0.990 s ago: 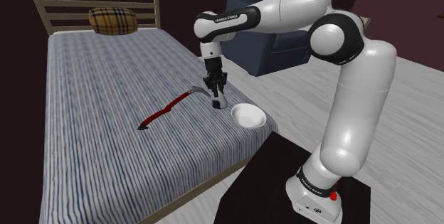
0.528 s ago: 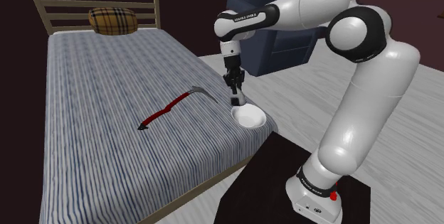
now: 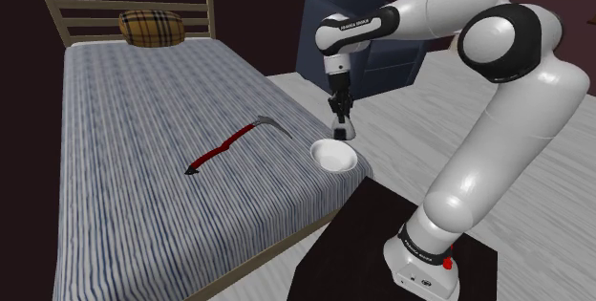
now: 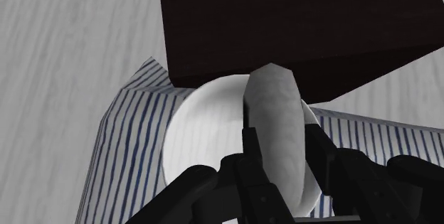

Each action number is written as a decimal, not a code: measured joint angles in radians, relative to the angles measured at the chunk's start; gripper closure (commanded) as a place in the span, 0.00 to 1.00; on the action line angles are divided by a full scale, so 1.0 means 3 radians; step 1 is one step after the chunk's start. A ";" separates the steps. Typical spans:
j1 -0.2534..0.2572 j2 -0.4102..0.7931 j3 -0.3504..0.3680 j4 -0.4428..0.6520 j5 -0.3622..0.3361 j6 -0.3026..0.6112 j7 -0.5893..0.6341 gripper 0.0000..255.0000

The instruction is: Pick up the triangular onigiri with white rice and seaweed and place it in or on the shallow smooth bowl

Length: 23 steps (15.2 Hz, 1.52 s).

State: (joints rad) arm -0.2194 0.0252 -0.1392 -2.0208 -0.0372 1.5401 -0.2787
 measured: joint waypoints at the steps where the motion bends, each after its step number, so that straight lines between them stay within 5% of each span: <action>1: -0.0007 -0.0011 -0.0007 -0.0052 -0.0008 0.0042 -0.0012 1.00; 23: -0.0025 0.0325 -0.0017 -0.0464 0.0019 0.0787 -0.0037 1.00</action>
State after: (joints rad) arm -0.2269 0.1228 -0.1443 -2.1601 -0.0315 1.7762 -0.2897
